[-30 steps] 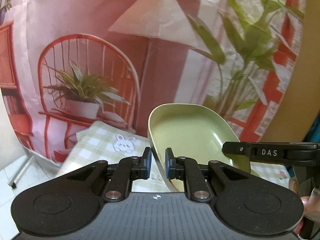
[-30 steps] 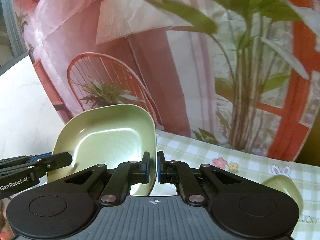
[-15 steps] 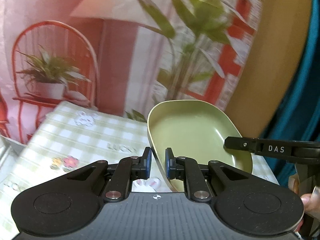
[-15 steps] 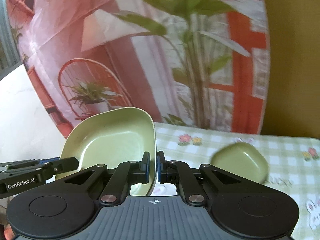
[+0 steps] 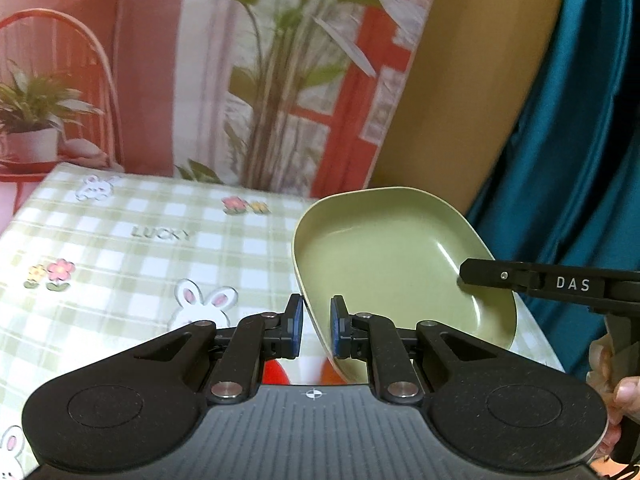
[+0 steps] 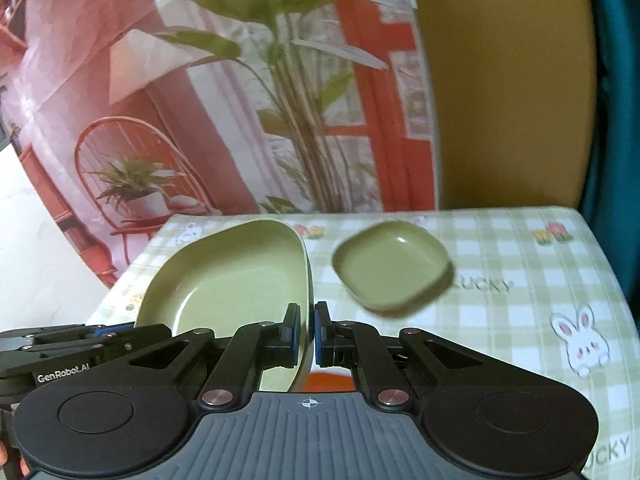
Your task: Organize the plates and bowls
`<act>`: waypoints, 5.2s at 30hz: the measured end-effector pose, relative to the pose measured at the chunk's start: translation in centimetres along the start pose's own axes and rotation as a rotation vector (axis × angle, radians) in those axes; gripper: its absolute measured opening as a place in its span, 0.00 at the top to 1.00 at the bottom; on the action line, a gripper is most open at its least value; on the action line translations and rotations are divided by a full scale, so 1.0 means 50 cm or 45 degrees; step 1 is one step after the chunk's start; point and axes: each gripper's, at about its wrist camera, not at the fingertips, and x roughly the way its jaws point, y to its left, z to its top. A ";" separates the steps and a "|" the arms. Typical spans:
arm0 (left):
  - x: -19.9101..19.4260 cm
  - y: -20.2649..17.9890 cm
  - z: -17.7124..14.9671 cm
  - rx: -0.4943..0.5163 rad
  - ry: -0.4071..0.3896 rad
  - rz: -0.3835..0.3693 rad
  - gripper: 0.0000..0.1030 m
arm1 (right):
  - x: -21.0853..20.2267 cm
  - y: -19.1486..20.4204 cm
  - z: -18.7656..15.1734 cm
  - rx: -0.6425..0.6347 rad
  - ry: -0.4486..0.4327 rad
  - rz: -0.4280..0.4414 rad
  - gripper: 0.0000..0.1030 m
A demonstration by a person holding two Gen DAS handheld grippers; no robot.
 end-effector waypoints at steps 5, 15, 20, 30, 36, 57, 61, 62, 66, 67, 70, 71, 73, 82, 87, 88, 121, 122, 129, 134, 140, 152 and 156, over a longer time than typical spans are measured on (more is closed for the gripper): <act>0.034 -0.017 -0.025 0.027 0.060 -0.030 0.85 | -0.002 -0.042 -0.046 0.053 0.039 -0.018 0.93; 0.079 -0.042 -0.029 0.124 0.141 -0.047 0.85 | 0.019 -0.112 -0.123 0.162 0.140 -0.030 0.93; 0.096 -0.053 -0.038 0.154 0.178 -0.043 0.85 | 0.031 -0.131 -0.142 0.184 0.174 -0.037 0.93; 0.115 -0.050 -0.055 0.159 0.234 -0.027 0.85 | 0.053 -0.137 -0.169 0.187 0.231 -0.044 0.92; 0.132 -0.041 -0.067 0.140 0.270 -0.019 0.85 | 0.064 -0.135 -0.184 0.180 0.254 -0.046 0.92; 0.148 -0.033 -0.087 0.138 0.286 -0.010 0.85 | 0.086 -0.116 -0.178 0.076 0.265 -0.099 0.87; 0.149 -0.033 -0.086 0.128 0.287 -0.012 0.85 | 0.088 -0.112 -0.174 0.060 0.266 -0.100 0.83; 0.149 -0.033 -0.086 0.126 0.286 -0.011 0.85 | 0.089 -0.111 -0.174 0.055 0.267 -0.102 0.83; 0.147 -0.033 -0.084 0.125 0.270 -0.012 0.85 | 0.089 -0.110 -0.174 0.051 0.268 -0.105 0.81; 0.146 -0.032 -0.084 0.125 0.269 -0.011 0.85 | 0.088 -0.110 -0.174 0.051 0.268 -0.107 0.80; 0.148 -0.031 -0.085 0.124 0.271 -0.006 0.85 | 0.088 -0.111 -0.172 0.048 0.269 -0.109 0.80; 0.148 -0.030 -0.084 0.122 0.270 -0.004 0.85 | 0.087 -0.111 -0.170 0.045 0.267 -0.109 0.80; 0.147 -0.029 -0.083 0.115 0.267 -0.007 0.84 | 0.086 -0.109 -0.167 0.037 0.263 -0.110 0.80; 0.137 -0.024 -0.079 0.109 0.240 -0.021 0.84 | 0.081 -0.108 -0.156 0.020 0.245 -0.121 0.80; 0.124 -0.029 -0.065 0.112 0.206 -0.028 0.84 | 0.067 -0.111 -0.137 0.022 0.213 -0.126 0.80; 0.118 -0.030 -0.058 0.116 0.190 -0.033 0.84 | 0.062 -0.111 -0.132 0.023 0.200 -0.126 0.80; 0.112 -0.042 0.080 0.190 -0.196 0.020 0.57 | 0.052 -0.210 -0.017 0.033 -0.189 -0.156 0.79; 0.123 -0.044 0.086 0.194 -0.198 0.025 0.57 | 0.061 -0.219 -0.016 0.041 -0.194 -0.156 0.79; 0.206 -0.059 0.118 0.173 -0.175 0.043 0.57 | 0.127 -0.268 0.000 0.084 -0.206 -0.135 0.78; 0.279 -0.065 0.124 0.146 -0.115 0.048 0.57 | 0.190 -0.294 0.018 0.102 -0.199 -0.112 0.75; 0.367 -0.047 0.121 0.104 0.005 0.051 0.57 | 0.280 -0.316 0.038 0.114 -0.151 -0.084 0.75; 0.460 -0.019 0.133 0.004 0.154 0.017 0.58 | 0.411 -0.341 0.072 0.117 -0.053 -0.056 0.75; 0.480 -0.012 0.137 -0.033 0.212 0.000 0.58 | 0.426 -0.345 0.077 0.116 -0.041 -0.047 0.75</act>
